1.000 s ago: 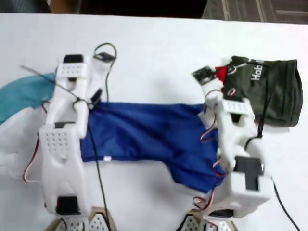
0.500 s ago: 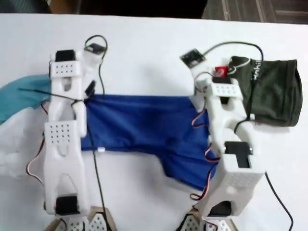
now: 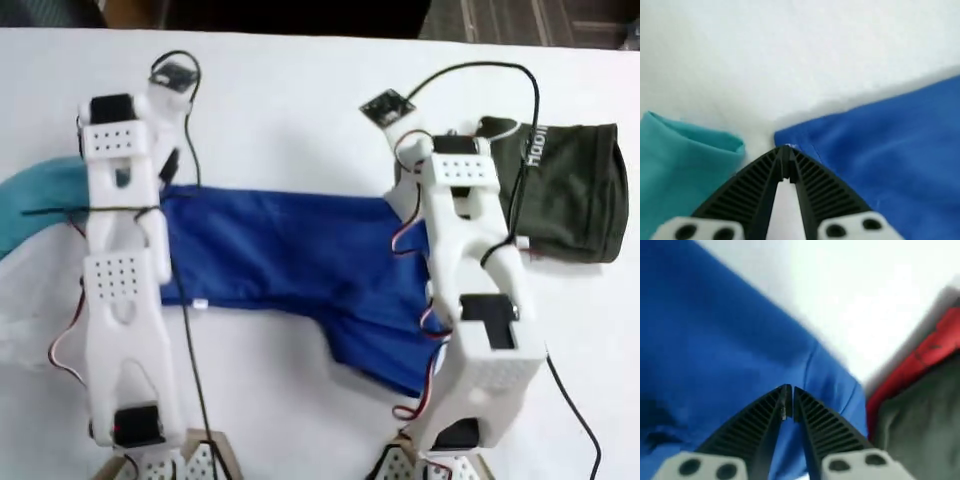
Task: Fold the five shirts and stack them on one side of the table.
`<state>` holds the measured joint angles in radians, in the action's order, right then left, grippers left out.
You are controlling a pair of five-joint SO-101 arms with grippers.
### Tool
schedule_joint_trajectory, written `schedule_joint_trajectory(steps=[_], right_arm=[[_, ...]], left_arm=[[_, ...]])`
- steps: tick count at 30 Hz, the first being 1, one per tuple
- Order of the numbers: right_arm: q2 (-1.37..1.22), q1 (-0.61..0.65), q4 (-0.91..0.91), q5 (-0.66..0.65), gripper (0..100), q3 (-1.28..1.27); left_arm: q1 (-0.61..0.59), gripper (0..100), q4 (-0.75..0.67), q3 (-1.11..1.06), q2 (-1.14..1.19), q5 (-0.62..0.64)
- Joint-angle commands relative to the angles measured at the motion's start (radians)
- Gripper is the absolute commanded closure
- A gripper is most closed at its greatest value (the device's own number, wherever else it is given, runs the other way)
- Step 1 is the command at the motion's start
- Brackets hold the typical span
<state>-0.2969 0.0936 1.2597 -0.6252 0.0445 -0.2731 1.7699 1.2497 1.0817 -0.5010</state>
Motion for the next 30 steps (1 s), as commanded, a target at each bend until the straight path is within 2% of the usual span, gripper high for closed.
schedule_joint_trajectory(steps=[1,5,11,15,21,30], right_arm=[[0.139,0.059,0.101,-0.017,97.8,0.029],[0.282,0.153,0.091,-0.04,97.8,-0.114],[0.447,0.229,-0.068,-0.037,97.8,-0.43],[0.469,0.219,-0.163,-0.037,97.8,-0.591],[0.476,0.216,-0.252,-0.041,97.8,-0.772],[0.479,0.216,-0.226,-0.046,97.8,-0.827]], left_arm=[[0.029,98,0.021,-0.245,-0.261,-0.009],[0.066,98,-0.023,-0.644,-0.503,-0.018],[0.068,98,-0.344,-1.247,-0.769,-0.02],[0.055,98,-0.525,-1.52,-0.839,-0.018],[0.012,98,-0.572,-1.676,-0.855,-0.02],[0.006,98,-0.54,-1.727,-0.895,-0.021]])
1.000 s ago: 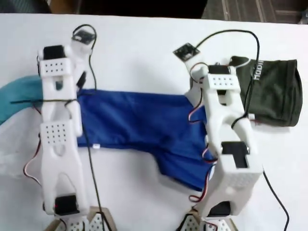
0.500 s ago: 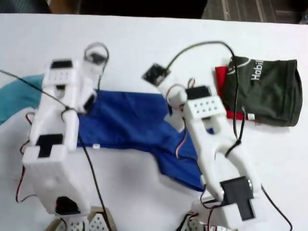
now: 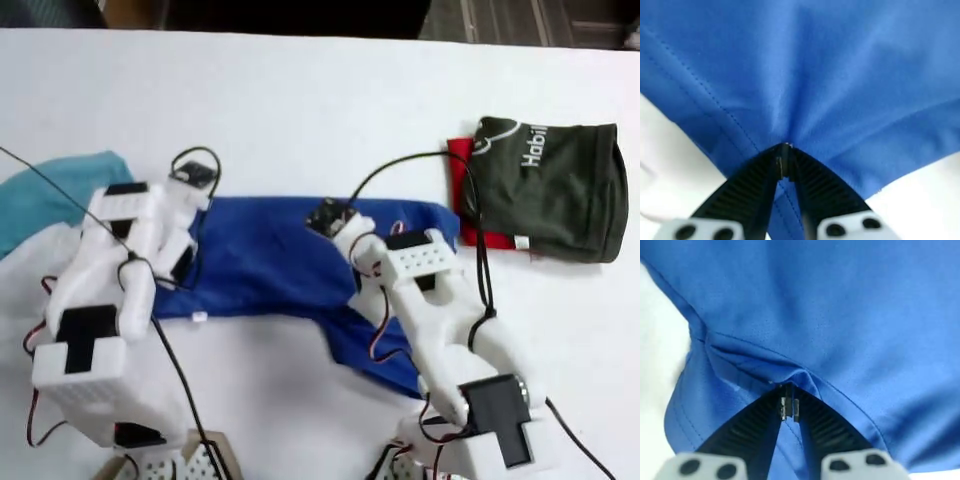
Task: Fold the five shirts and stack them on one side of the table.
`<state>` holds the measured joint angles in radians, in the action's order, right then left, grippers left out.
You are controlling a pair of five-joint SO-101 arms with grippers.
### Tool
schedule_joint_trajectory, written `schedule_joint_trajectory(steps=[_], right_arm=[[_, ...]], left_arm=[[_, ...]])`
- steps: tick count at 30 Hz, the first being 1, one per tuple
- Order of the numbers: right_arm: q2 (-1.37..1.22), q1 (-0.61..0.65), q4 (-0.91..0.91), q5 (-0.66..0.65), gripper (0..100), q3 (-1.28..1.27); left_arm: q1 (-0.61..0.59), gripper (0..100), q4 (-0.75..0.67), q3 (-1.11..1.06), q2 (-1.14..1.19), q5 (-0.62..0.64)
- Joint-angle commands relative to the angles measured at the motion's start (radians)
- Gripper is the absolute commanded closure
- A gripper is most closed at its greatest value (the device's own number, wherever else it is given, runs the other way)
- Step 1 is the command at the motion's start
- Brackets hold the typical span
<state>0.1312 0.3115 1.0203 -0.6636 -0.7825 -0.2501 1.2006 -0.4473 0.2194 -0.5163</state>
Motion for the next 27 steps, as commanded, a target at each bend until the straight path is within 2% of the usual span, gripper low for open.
schedule_joint_trajectory(steps=[1,8,14,20,23,27], right_arm=[[0.061,-0.001,0.021,-0.008,97.8,0.0],[0.254,0.074,0.122,-0.008,97.8,-0.017],[0.414,0.099,0.114,-0.008,97.8,-0.11],[0.432,0.004,-0.105,0.043,97.8,-0.144],[0.389,-0.024,-0.202,0.107,97.8,-0.172],[0.269,-0.022,-0.242,0.11,97.8,-0.18]], left_arm=[[-0.017,98,0.038,-0.028,-0.055,-0.006],[-0.011,98,0.075,-0.031,-0.27,-0.005],[-0.012,98,0.04,-0.033,-0.301,0.006],[-0.009,98,-0.16,-0.127,-0.299,0.118],[0.023,98,-0.262,-0.237,-0.299,0.13],[0.083,98,-0.364,-0.349,-0.307,0.13]])
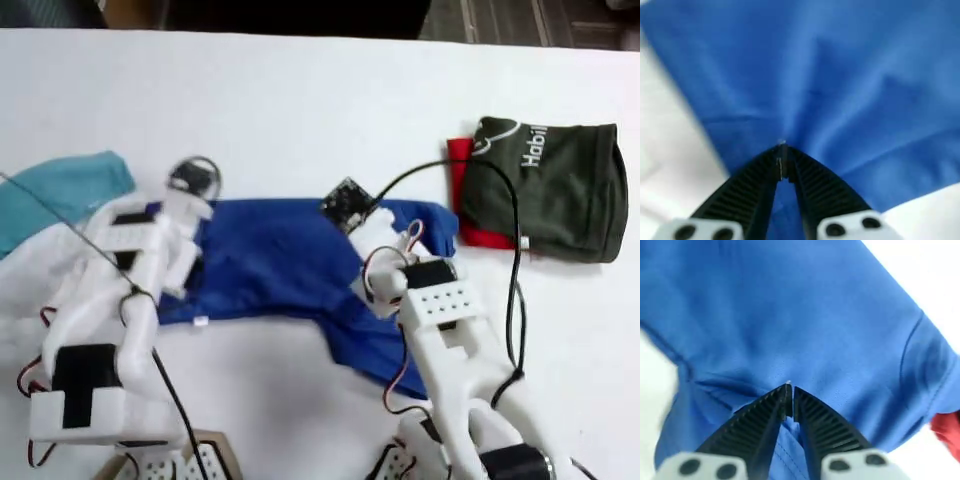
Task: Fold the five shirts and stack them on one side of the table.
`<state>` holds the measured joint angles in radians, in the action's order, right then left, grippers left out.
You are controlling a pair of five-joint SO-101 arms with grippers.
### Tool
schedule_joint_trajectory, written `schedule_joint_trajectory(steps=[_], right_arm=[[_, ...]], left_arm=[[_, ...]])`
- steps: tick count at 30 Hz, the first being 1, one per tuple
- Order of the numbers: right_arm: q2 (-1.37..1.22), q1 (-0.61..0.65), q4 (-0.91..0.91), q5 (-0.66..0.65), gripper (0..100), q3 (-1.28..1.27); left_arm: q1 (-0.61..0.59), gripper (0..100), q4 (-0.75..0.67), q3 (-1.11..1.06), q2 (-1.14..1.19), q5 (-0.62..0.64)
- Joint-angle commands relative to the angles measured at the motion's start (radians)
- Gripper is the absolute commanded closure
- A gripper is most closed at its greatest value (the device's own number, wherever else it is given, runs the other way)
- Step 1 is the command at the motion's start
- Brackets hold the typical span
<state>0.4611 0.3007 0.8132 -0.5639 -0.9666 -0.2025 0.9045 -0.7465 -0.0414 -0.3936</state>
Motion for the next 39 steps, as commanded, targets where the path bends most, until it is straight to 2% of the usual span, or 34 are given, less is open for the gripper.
schedule_joint_trajectory(steps=[1,6,10,14,20,26,30,36,39], right_arm=[[-0.094,-0.01,-0.035,0.011,97.8,0.005],[-0.199,-0.01,-0.018,0.011,97.8,0.003],[-0.185,-0.008,0.071,0.011,97.8,0.005],[-0.11,-0.008,0.18,0.006,97.8,0.005],[0.082,-0.008,0.34,-0.083,97.8,0.002],[0.159,-0.008,0.435,-0.087,97.8,0.0],[0.162,-0.01,0.378,-0.083,97.8,0.032],[0.154,-0.012,0.105,-0.077,97.8,-0.038],[0.154,-0.012,0.091,-0.077,97.8,-0.083]], left_arm=[[0.037,98,-0.074,-0.048,-0.048,0.008],[0.035,98,-0.075,-0.039,-0.04,0.011],[0.035,98,-0.081,-0.047,-0.04,0.012],[0.035,98,-0.083,-0.045,-0.04,0.012],[0.037,98,-0.083,-0.042,-0.04,0.012],[0.038,98,-0.083,-0.039,-0.038,0.011],[0.038,98,-0.083,-0.039,-0.038,0.011],[0.04,98,-0.083,-0.039,-0.038,0.011],[0.04,98,-0.083,-0.039,-0.038,0.011]])
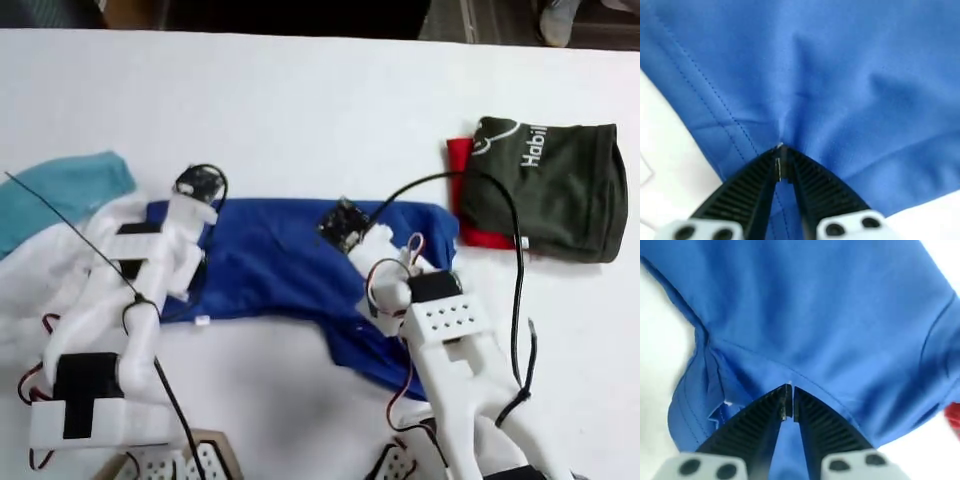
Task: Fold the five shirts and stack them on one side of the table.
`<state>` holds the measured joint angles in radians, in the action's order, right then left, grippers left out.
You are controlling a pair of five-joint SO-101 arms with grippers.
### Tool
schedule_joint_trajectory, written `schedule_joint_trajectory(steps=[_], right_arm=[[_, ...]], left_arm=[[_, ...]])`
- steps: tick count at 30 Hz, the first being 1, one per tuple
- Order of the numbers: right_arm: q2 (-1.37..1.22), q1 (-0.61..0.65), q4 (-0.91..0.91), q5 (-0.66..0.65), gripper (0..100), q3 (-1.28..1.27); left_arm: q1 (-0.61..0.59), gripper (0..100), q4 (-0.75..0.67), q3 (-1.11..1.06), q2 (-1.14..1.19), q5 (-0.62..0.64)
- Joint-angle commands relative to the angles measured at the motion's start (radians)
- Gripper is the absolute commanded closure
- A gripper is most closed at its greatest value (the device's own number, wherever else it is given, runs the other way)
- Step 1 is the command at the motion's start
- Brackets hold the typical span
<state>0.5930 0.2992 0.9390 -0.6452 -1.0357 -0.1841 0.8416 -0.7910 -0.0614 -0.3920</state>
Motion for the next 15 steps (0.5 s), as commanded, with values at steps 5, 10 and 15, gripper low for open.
schedule_joint_trajectory(steps=[5,10,15], right_arm=[[0.024,-0.008,-0.031,0.003,97.8,-0.068],[0.033,0.019,0.054,-0.006,97.8,-0.083],[0.035,0.191,0.166,-0.006,97.8,-0.081]], left_arm=[[0.021,98,-0.02,0.005,-0.018,0.009],[0.021,98,-0.02,0.005,-0.018,0.009],[0.021,98,-0.02,0.005,-0.018,0.009]])
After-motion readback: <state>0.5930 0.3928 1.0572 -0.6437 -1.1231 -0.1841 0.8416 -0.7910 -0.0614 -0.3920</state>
